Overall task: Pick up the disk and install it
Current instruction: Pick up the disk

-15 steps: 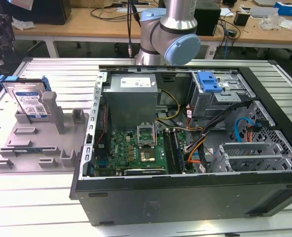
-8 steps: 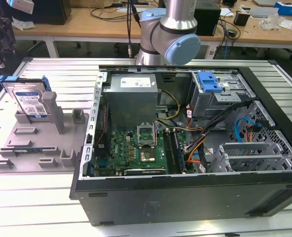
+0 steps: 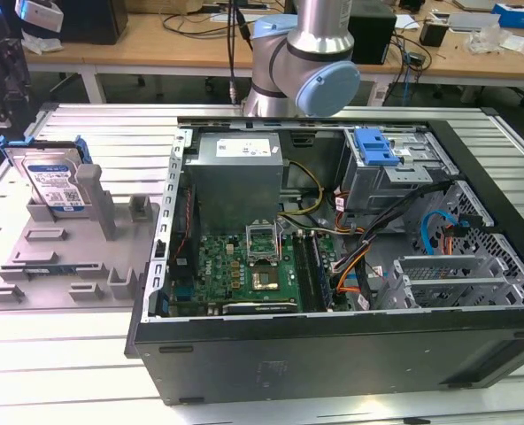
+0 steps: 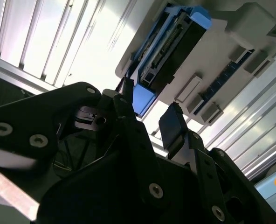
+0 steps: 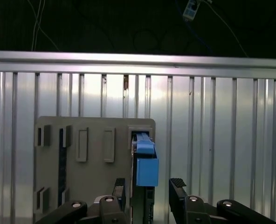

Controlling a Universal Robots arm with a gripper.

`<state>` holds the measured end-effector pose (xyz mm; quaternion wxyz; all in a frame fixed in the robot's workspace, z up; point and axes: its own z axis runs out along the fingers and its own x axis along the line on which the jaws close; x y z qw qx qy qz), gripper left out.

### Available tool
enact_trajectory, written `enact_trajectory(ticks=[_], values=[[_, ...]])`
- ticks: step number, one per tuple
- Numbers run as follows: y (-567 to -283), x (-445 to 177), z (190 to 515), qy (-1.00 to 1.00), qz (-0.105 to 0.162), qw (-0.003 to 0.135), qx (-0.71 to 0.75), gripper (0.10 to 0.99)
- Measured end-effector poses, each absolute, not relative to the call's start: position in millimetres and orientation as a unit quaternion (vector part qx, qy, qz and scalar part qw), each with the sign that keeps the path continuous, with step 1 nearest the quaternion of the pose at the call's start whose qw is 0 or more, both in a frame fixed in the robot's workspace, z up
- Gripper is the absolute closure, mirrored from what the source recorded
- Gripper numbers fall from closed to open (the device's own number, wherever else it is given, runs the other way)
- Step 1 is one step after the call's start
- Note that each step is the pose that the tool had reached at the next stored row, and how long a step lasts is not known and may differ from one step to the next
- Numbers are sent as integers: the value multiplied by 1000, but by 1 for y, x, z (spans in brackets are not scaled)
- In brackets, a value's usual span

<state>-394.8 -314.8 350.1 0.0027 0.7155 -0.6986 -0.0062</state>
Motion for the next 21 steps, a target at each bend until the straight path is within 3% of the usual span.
enact_trajectory(ticks=[21], values=[[-313, -398, 335, -699, -6, 3, 715, 588]])
